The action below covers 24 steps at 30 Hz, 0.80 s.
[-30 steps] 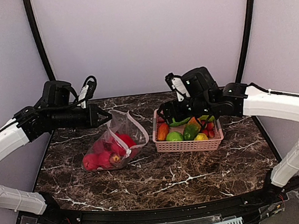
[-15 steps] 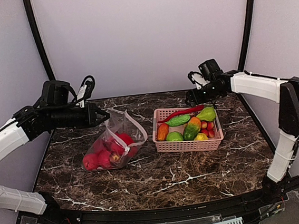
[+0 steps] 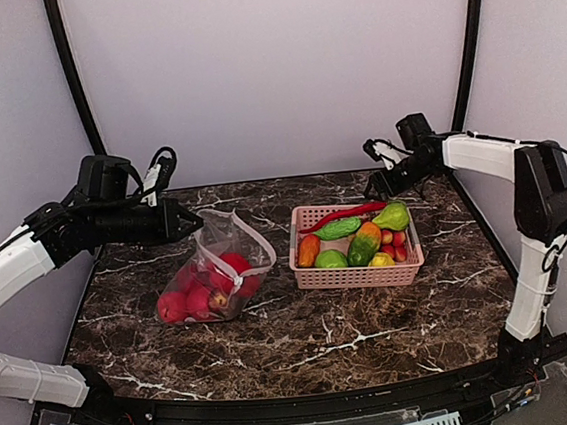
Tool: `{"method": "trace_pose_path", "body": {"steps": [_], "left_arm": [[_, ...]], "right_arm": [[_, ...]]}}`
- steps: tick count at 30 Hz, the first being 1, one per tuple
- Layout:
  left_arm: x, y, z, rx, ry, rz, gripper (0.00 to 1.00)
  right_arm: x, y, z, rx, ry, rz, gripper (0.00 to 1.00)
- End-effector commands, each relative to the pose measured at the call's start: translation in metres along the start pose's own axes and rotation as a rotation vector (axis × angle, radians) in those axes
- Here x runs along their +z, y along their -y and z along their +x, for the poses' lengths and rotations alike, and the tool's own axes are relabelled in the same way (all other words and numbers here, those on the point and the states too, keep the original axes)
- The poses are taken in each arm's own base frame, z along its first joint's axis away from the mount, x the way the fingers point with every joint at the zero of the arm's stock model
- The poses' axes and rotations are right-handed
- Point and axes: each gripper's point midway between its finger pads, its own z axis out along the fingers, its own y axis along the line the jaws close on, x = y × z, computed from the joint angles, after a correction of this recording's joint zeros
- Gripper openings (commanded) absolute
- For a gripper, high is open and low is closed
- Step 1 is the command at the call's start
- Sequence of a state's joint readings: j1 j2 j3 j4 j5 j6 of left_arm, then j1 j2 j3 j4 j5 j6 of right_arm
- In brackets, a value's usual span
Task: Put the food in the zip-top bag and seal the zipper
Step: Pick up the fake vegetable from the bin.
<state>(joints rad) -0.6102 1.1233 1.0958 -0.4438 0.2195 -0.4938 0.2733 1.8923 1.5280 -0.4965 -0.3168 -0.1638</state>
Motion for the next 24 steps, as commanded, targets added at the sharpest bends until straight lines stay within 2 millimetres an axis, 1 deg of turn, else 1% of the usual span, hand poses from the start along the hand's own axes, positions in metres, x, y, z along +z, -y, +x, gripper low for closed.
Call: {"method": "trace_pose_path", "body": {"steps": [1,8,10,13,17,21,24], "left_arm": [[-0.003,-0.004,0.002,-0.003,0.002,-0.009,0.01],[-0.003,-0.005,0.003,-0.004,-0.002,-0.009,0.01],[-0.003,-0.004,0.003,-0.004,-0.004,-0.008,0.01],[-0.003,-0.004,0.002,-0.002,-0.004,-0.008,0.01],[-0.002,-0.004,0.001,-0.002,-0.005,-0.004,0.01],[0.0,-0.003,0.0,-0.001,-0.01,-0.002,0.01],[0.001,-0.002,-0.001,-0.001,-0.009,0.001,0.01]], "right_arm": [[0.01,0.004,0.011,-0.045,-0.041,-0.026,0.64],[0.014,0.005,0.019,-0.058,-0.061,-0.027,0.58],[0.015,0.008,0.024,-0.06,-0.074,-0.012,0.57],[0.017,0.009,0.032,-0.06,-0.093,-0.002,0.53],[0.016,0.005,0.039,-0.053,-0.106,-0.022,0.51],[0.012,-0.001,0.041,-0.051,-0.102,-0.044,0.48],[0.012,-0.001,0.045,-0.049,-0.115,-0.041,0.48]]}}
